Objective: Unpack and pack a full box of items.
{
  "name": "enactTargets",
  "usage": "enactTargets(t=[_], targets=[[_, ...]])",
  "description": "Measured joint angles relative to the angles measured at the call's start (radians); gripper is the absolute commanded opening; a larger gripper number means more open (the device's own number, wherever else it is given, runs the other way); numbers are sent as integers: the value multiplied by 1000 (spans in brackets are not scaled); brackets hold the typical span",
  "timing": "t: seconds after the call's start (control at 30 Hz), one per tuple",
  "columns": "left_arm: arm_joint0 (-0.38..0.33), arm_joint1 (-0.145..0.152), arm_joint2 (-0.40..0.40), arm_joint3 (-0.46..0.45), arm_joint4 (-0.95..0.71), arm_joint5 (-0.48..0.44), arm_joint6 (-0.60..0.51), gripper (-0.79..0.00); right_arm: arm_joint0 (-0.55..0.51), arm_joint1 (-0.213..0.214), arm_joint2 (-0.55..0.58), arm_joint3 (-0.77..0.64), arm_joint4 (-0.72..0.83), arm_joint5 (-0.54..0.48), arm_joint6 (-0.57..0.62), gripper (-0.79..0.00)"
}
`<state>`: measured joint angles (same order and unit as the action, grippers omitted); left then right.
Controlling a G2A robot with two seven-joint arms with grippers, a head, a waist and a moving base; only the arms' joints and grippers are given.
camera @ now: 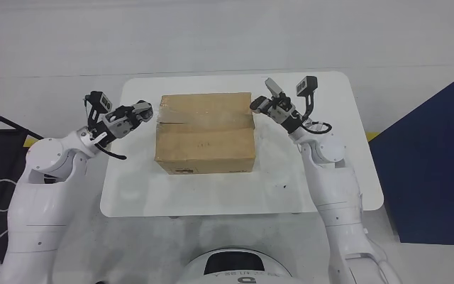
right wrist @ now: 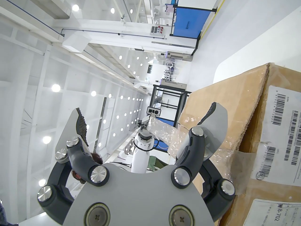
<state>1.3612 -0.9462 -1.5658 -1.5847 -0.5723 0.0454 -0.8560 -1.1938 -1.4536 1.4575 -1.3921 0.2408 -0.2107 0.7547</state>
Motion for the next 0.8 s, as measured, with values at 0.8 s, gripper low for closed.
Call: enactTargets(t=[0.8], targets=[[21, 0, 2, 43, 84, 20, 41, -785, 74, 42, -28, 75, -29, 31, 172, 0]])
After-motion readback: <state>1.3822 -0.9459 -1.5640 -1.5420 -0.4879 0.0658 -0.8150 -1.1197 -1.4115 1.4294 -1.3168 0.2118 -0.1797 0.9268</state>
